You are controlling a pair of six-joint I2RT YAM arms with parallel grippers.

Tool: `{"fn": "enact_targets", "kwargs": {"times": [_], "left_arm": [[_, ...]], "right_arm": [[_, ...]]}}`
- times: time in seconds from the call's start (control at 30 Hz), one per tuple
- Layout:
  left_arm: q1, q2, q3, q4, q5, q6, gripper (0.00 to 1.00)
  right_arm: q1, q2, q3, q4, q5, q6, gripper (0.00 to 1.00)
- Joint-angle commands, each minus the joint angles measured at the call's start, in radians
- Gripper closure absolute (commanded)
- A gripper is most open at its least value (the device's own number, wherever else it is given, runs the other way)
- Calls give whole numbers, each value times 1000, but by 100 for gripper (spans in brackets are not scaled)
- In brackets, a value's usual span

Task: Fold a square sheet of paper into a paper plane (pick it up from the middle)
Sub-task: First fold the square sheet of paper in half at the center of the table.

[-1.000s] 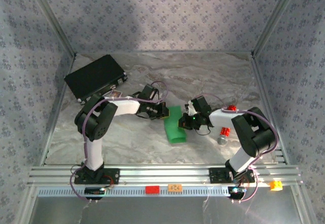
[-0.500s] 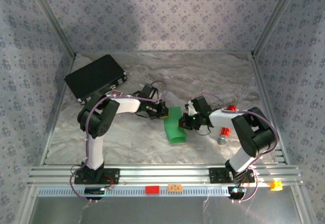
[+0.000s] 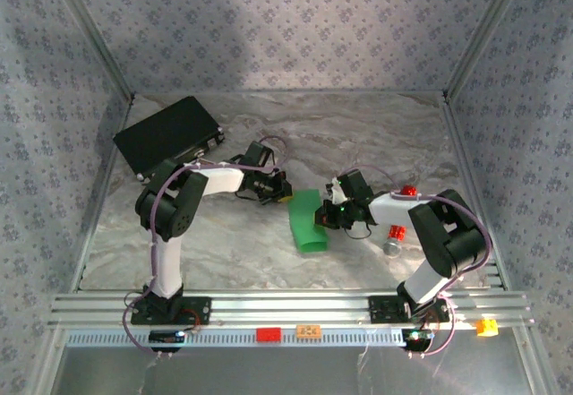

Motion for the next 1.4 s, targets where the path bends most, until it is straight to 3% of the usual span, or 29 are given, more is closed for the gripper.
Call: {"fn": "enact_targets", "kwargs": {"times": [0.0, 0.93, 1.37], "left_arm": [[29, 39, 21, -29, -138, -23, 98], [41, 5, 70, -80, -222, -26, 97], [-14, -179, -7, -83, -168, -12, 92]], "right_arm": [[-1, 39, -62, -156, 138, 7, 100], [-1, 21, -79, -145, 144, 7, 100], [0, 11, -79, -132, 144, 46, 100]]}}
